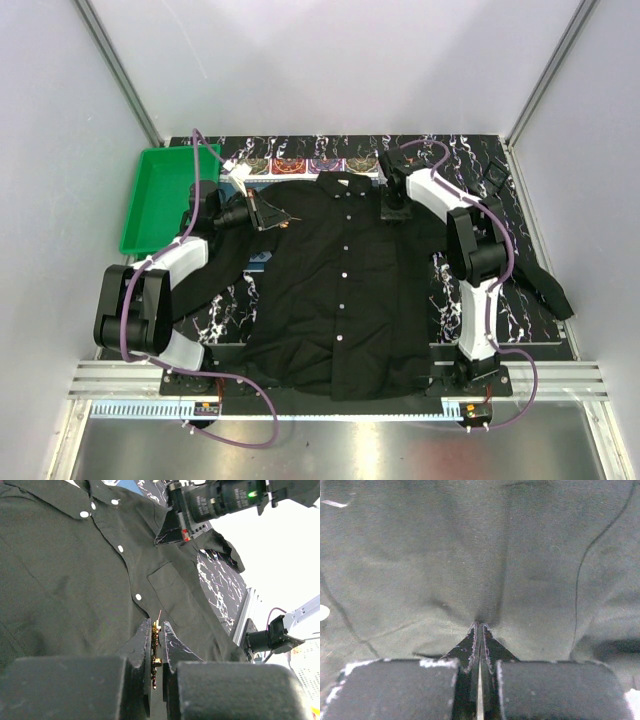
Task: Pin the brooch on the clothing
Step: Pin the brooch to the clothes.
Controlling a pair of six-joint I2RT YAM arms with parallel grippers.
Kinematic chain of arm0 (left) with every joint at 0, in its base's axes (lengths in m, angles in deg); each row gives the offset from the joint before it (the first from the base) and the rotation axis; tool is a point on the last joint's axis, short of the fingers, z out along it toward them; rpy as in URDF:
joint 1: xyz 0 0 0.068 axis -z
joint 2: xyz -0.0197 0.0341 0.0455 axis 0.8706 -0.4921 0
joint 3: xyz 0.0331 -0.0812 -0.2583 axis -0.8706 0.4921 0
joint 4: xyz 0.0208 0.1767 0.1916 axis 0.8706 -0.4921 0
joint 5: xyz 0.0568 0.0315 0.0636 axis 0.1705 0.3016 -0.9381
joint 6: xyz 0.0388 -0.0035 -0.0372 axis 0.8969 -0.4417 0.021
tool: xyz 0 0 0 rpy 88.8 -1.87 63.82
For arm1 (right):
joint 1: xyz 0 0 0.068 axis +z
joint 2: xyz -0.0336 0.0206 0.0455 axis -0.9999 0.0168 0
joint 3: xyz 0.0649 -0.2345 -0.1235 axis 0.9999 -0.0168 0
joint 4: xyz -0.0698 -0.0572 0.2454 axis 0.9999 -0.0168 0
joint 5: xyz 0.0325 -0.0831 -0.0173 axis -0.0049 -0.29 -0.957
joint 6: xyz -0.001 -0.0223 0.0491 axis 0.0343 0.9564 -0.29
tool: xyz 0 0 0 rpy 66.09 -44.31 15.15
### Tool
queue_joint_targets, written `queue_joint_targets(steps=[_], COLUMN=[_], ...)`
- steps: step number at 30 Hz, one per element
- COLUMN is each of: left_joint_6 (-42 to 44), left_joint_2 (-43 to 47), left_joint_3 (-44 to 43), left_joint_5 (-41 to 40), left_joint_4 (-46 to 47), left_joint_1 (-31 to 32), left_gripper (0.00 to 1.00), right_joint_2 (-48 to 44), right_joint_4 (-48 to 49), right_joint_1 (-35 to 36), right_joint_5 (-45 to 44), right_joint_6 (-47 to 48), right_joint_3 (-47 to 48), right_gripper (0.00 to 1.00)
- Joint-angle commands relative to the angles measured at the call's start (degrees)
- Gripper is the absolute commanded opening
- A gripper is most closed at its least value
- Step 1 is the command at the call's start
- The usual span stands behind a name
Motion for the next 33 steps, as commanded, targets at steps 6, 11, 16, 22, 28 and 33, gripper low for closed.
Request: queue_joint_targets(steps=[6,11,16,22,28,33], left_joint_6=[1.79,2.22,2.49,2.32,2.32,2.32], left_joint_2=[0.76,0.68,0.33,0.59,0.33,0.24], left_joint_3=[-1.81,-1.72,-1.89,-1.98,-1.89,-1.81], left_joint_5=[0.54,0.62,0.53,0.62,0.62,0.54], left_joint_4=[2.60,2.07,1.90,1.90,2.07,2.07], left_joint_1=[-0.04,-0.22,-0.22,-0.22,-0.22,-0.22], left_gripper=[0.00,0.00,0.00,0.00,0.00,0.00], right_joint_2=[-10.15,-12.96,-9.46,-5.50,-1.55,0.92], right_joint_4=[-3.85,-1.32,-2.38,-1.94,-1.76,-1.23], right_joint_1=[-0.35,-0.61,-0.78,-0.70,-0.70,-0.70], right_joint_5=[5.03,4.24,4.95,4.69,3.90,2.93], right_joint_6=[2.95,2.77,2.95,2.68,2.25,2.25], right_joint_3=[-1.88,-6.45,-3.82,0.04,2.59,3.57], right_gripper=[0.00,0.00,0.57,0.67,0.64,0.57])
